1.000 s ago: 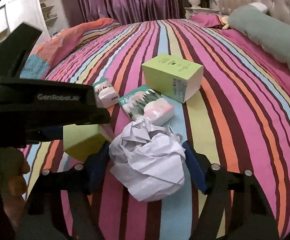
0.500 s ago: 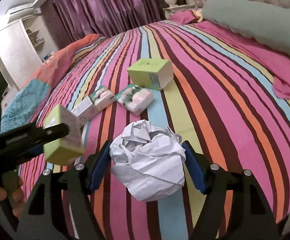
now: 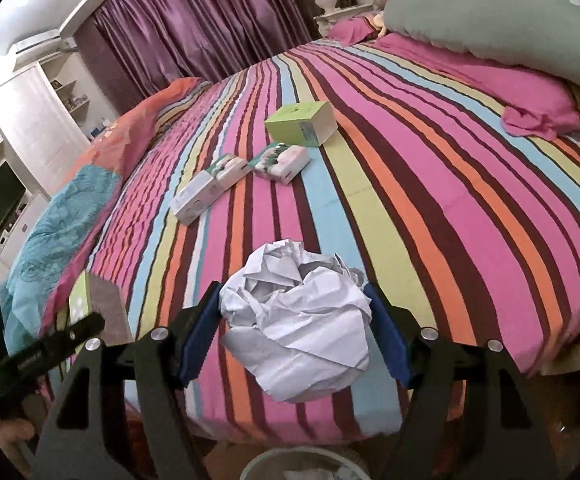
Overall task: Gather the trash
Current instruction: 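Carry the green box and paper ball over the wastebasket, then open both tools to drop the box and paper ball into the wastebasket, then lift both tools from the wastebasket back toward the bed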
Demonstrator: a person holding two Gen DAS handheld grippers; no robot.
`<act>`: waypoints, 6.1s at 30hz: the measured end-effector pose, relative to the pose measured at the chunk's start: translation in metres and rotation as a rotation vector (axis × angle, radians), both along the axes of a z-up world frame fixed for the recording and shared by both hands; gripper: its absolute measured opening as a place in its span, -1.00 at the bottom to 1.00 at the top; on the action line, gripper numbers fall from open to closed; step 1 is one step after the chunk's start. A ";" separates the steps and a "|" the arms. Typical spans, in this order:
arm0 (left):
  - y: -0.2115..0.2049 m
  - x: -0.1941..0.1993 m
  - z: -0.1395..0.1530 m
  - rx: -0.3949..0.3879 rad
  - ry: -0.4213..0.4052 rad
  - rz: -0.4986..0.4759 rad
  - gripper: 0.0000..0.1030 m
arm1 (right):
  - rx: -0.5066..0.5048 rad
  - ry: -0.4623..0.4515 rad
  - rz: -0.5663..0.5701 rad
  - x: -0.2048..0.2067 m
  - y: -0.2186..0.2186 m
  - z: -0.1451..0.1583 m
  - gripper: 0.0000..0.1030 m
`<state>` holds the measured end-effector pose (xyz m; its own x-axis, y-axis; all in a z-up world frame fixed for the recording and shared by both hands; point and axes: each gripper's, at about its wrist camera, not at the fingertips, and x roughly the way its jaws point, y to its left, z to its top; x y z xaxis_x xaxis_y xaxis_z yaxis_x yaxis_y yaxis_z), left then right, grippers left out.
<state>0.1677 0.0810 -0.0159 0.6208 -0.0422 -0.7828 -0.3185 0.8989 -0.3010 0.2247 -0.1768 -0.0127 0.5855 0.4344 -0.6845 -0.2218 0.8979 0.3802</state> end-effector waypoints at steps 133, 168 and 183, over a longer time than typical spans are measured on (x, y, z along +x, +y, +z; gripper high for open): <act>-0.062 -0.120 -0.215 -0.209 0.667 -0.116 0.66 | -0.002 0.913 -0.155 -0.122 0.012 -0.239 0.82; -0.045 -0.084 -0.061 0.163 0.108 -0.112 0.66 | -0.162 0.119 -0.064 -0.087 0.027 -0.060 0.82; -0.020 -0.005 -0.026 0.224 0.003 -0.137 0.66 | -0.219 -0.023 0.014 -0.037 0.043 -0.034 0.82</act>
<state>0.1631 0.0612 -0.0420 0.6190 0.0493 -0.7839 -0.1899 0.9778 -0.0884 0.1878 -0.1336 -0.0472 0.5966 0.2851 -0.7502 -0.2411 0.9553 0.1713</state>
